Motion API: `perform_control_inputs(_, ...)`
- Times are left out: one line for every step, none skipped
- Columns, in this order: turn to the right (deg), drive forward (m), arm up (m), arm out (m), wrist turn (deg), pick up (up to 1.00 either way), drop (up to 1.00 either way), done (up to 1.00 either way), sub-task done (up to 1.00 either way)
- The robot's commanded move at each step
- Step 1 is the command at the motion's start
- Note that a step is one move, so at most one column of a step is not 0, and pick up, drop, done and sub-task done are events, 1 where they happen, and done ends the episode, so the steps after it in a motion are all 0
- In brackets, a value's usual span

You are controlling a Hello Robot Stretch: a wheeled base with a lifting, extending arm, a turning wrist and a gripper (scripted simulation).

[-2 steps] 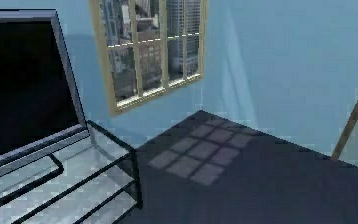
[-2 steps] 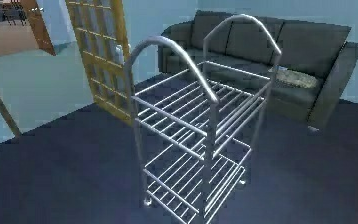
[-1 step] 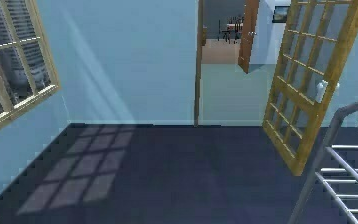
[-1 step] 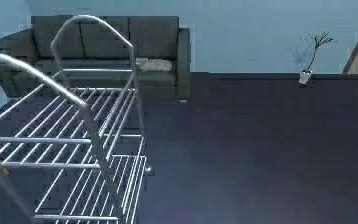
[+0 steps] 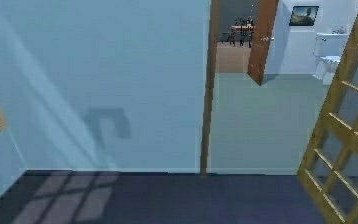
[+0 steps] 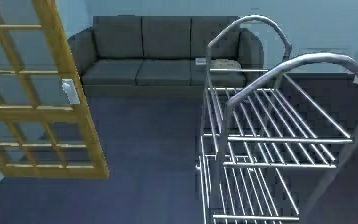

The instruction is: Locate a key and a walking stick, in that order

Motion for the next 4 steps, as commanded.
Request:
perform_control_inputs(45.0,0.00,0.00,0.00,0.0,0.00,0.00,0.00,0.00)
perform_control_inputs(18.0,0.00,0.00,0.00,0.0,0.00,0.00,0.00,0.00)
perform_control_inputs(0.0,0.65,0.00,0.00,0.0,0.00,0.00,0.00,0.00)
perform_control_inputs(-45.0,0.00,0.00,0.00,0.0,0.00,0.00,0.00,0.00)
